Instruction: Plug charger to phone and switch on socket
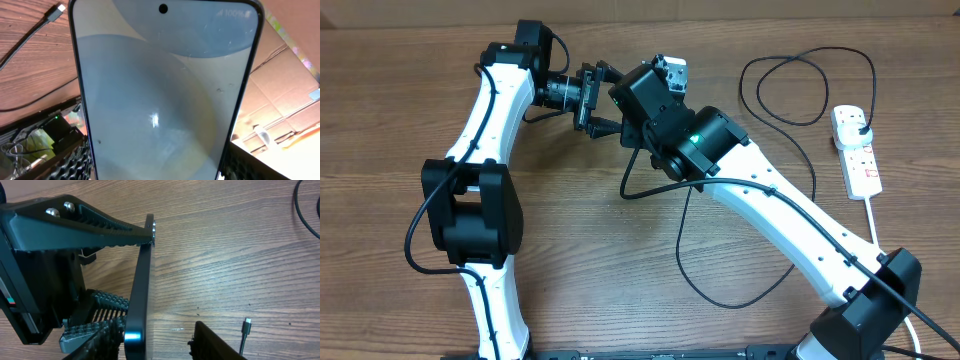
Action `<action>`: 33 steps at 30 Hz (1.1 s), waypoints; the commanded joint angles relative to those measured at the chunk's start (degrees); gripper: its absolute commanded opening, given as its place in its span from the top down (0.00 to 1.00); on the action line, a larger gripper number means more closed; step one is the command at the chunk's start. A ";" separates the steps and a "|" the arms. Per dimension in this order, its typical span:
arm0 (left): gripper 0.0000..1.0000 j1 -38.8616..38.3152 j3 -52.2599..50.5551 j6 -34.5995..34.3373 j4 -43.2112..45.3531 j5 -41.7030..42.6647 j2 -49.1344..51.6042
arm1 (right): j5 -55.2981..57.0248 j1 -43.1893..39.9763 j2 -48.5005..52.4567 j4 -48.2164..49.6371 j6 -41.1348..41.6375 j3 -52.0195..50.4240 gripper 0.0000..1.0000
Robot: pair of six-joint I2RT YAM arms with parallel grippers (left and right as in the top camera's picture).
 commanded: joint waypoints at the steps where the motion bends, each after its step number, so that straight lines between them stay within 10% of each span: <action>1: 0.23 0.59 1.66 -1.53 0.50 2.86 -0.26 | 1.09 0.31 0.81 -0.20 0.26 1.07 0.55; 33: 0.23 0.55 1.66 -1.62 1.55 5.86 -0.26 | 2.95 0.31 1.84 2.82 0.02 1.07 0.72</action>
